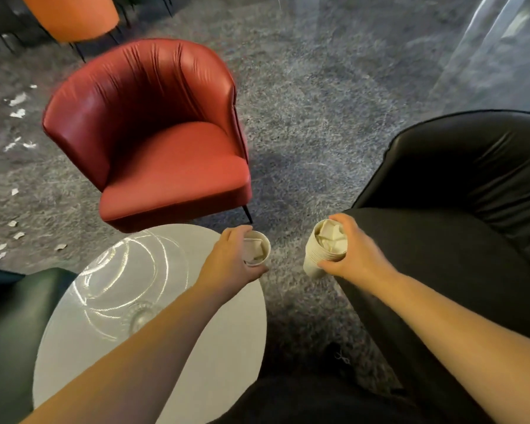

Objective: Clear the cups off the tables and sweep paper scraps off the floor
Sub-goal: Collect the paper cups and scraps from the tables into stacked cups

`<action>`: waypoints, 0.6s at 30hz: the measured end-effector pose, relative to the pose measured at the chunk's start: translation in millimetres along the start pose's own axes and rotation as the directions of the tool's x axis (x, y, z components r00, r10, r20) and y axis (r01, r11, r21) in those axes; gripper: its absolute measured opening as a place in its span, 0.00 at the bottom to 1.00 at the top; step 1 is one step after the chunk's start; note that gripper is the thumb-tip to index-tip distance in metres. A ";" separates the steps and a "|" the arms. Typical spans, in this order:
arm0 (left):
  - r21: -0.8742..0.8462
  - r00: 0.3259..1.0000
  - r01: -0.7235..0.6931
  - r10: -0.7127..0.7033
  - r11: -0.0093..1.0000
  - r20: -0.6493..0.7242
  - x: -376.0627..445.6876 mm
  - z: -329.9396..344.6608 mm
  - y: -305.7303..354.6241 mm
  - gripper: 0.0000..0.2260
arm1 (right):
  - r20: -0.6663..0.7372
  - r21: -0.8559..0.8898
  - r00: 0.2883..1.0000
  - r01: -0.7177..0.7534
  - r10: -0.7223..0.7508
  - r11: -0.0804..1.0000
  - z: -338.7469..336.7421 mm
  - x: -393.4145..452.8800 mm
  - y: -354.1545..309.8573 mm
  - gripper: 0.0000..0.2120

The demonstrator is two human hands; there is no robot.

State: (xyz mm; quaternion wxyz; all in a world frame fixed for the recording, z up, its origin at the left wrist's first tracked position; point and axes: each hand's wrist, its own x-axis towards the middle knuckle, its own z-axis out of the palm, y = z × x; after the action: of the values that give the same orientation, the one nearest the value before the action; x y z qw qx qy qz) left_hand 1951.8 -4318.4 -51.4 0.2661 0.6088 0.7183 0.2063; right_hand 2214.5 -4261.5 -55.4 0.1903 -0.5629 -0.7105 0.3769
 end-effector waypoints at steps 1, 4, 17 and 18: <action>0.000 1.000 0.013 -0.013 1.000 -0.006 10.9 7.5 10.7 0.39 | 0.010 -0.011 1.000 0.001 -0.001 1.000 -15.3 10.7 7.1 0.41; -0.019 0.998 0.054 -0.055 0.998 -0.029 38.7 26.6 40.9 0.38 | 0.019 -0.036 0.999 0.031 -0.030 0.999 -54.7 39.2 24.7 0.41; -0.015 0.995 0.098 -0.098 0.995 -0.033 131.2 49.2 74.9 0.39 | 0.011 -0.016 1.000 0.014 -0.014 1.000 -107.5 122.1 59.0 0.41; -0.020 0.995 0.091 -0.092 0.996 -0.031 142.7 48.3 75.5 0.39 | 0.005 -0.016 1.000 0.006 -0.006 1.000 -109.9 131.8 58.7 0.41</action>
State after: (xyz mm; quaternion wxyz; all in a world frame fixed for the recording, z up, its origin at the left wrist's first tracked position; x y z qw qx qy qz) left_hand 2023.4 -4166.2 -60.6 0.2693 0.5695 0.7477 0.2101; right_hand 2290.7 -4097.0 -49.0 0.1852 -0.5615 -0.7155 0.3722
